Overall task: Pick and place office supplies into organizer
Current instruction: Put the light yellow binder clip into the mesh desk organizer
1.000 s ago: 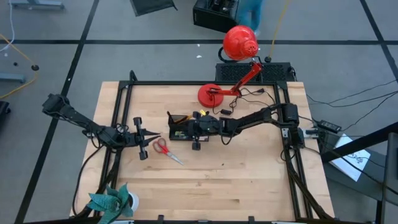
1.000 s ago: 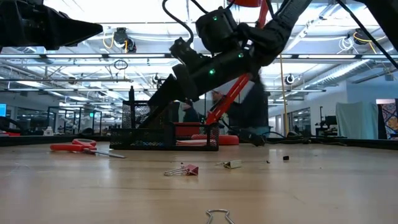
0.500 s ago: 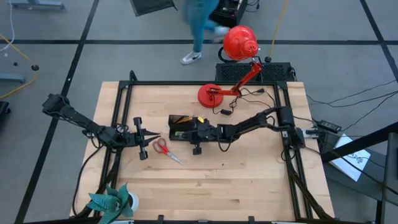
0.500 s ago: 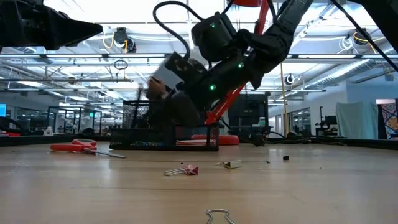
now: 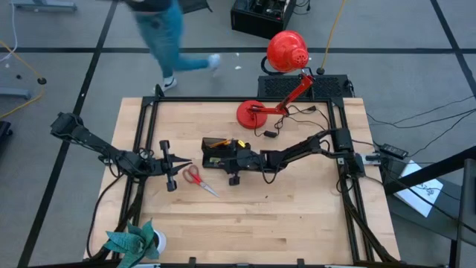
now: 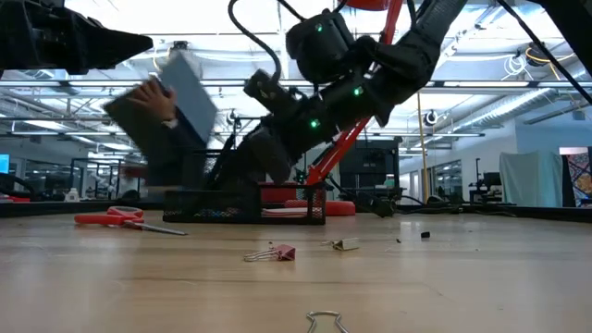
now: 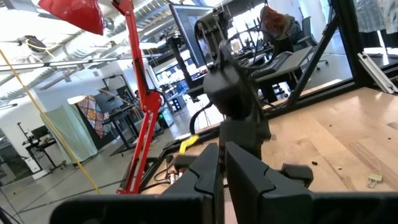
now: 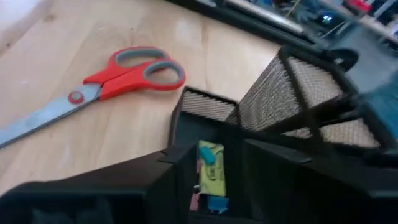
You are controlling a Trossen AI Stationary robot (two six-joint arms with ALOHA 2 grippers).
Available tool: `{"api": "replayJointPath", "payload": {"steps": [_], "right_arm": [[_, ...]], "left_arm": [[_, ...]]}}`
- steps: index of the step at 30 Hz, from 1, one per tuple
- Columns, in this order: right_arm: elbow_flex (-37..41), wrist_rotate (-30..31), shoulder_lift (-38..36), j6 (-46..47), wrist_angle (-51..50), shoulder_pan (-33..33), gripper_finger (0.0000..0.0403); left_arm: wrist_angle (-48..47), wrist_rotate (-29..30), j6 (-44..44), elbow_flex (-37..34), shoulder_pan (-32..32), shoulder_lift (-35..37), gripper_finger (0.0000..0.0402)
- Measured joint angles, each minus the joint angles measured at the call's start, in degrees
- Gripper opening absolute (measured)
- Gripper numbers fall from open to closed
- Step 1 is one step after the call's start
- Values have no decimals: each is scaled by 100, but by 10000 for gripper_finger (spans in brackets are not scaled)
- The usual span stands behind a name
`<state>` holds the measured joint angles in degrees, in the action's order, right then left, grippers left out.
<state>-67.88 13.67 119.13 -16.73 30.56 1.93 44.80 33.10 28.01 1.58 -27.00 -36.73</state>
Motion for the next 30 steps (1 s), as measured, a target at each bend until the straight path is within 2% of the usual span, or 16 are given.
{"api": "replayJointPath", "payload": {"steps": [8, 14, 16, 21, 25, 30], "right_arm": [[0, -211, -861, -418, -221, 635, 131], [5, -1827, -1481, -69, -1542, 1137, 131], [100, -2185, -1570, -50, -2025, 1287, 131], [621, -2076, -1528, -172, -2137, 1550, 130], [1049, -1832, -1405, 57, -1815, 1586, 130], [1575, -1933, -1421, 248, -905, 1595, 130]], "left_arm": [[-2, 0, -10, 0, 0, 0, 35], [-2, -2, -121, 0, 0, 0, 35], [1, -4, -174, 0, 0, 0, 35], [0, -4, -269, 0, 0, 0, 35], [3, -4, -271, 0, 0, 0, 35], [-6, -4, -256, -2, 4, 0, 35]]}}
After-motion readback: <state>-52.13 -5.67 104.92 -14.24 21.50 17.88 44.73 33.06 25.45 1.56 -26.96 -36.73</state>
